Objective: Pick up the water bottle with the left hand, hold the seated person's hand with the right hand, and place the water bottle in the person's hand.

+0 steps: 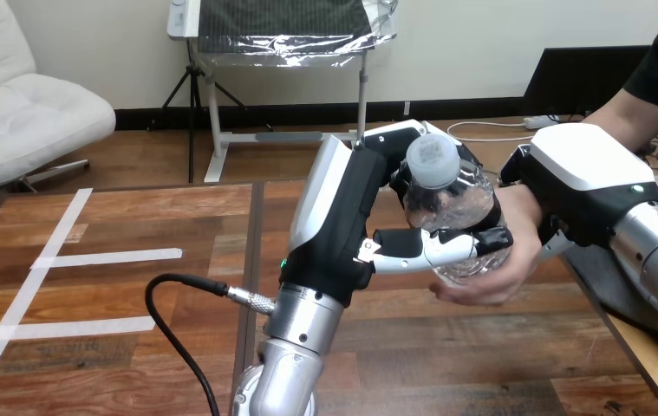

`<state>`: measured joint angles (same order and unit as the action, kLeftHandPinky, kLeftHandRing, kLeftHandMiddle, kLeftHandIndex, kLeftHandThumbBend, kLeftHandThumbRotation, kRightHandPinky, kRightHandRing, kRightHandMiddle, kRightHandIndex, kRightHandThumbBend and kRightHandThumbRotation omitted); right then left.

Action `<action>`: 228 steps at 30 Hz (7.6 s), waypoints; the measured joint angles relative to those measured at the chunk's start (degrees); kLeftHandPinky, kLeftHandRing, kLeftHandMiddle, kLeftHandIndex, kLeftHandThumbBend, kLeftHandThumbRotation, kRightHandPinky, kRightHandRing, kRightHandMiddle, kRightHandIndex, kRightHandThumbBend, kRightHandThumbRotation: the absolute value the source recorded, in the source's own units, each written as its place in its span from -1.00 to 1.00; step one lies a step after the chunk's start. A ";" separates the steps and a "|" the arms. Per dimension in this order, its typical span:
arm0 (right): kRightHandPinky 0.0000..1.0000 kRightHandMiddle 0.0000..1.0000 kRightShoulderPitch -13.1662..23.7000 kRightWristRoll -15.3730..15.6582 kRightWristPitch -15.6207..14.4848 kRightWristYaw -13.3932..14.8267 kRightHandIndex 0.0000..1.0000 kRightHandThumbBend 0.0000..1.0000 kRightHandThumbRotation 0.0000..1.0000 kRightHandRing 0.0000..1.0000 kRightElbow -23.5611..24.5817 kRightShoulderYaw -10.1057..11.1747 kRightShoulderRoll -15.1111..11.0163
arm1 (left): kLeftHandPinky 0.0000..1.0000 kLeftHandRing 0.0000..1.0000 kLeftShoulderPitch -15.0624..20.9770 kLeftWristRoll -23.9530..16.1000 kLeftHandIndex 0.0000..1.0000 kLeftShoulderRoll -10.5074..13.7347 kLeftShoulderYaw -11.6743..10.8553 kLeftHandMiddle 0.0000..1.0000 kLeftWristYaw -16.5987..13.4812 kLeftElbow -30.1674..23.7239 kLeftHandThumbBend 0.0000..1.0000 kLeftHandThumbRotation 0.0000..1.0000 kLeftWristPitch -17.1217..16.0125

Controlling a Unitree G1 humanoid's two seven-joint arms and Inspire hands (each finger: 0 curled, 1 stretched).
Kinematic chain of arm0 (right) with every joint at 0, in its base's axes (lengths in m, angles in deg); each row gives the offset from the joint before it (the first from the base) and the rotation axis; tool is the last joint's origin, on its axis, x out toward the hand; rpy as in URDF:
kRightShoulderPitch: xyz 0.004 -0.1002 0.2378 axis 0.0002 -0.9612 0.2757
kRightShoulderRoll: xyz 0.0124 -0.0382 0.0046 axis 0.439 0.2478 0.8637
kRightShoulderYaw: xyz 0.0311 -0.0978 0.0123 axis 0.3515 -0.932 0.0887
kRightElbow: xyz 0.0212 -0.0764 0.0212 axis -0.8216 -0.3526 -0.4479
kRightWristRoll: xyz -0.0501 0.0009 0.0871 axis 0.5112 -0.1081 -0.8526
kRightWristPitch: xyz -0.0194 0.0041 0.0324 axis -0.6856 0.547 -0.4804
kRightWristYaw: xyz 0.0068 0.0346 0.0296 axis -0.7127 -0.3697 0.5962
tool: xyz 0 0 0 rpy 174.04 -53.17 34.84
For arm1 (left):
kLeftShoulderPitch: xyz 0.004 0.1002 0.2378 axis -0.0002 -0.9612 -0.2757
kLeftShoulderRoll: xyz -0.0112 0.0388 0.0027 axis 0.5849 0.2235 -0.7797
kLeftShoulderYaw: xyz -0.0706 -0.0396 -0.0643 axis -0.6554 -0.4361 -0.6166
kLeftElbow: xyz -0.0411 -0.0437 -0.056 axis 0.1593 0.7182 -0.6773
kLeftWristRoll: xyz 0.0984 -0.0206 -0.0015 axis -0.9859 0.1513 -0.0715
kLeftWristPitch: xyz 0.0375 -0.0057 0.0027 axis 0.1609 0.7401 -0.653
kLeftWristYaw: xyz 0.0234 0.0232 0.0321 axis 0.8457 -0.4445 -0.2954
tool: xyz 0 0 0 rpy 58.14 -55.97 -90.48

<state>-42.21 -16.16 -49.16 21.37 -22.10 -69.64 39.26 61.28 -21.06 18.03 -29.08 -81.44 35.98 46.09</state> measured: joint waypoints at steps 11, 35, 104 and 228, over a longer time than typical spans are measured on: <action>-0.85 -0.60 -0.34 -0.18 0.01 -0.08 -0.51 0.62 -1.00 -0.73 0.01 0.54 -0.01 | -0.42 -0.32 0.37 0.12 -0.08 0.12 1.42 -0.19 -1.59 1.00 0.22 -1.00 0.00; -0.83 -0.59 -0.71 -0.67 1.35 -0.07 -0.51 0.64 -1.00 -0.72 -0.01 1.86 -0.01 | -0.40 -0.30 0.58 0.45 -0.08 0.22 2.05 -0.18 -2.99 2.39 0.24 -1.00 -1.95; 0.75 0.91 -4.12 0.34 0.26 -6.67 0.80 0.79 -1.00 0.89 8.24 4.66 -1.81 | 0.62 0.71 0.78 -9.32 0.80 0.70 4.13 0.81 0.20 0.96 0.51 0.16 2.50; 0.31 0.58 -22.28 -13.89 2.39 13.42 0.47 -0.19 -1.00 0.53 23.42 14.43 16.59 | 0.50 0.63 -17.21 1.28 0.69 0.72 1.63 0.69 -5.72 -6.38 0.06 0.04 -8.17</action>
<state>-64.49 -30.04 -46.77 34.79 1.33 -55.20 55.86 44.07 -19.78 18.75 -27.46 -87.15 29.61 37.92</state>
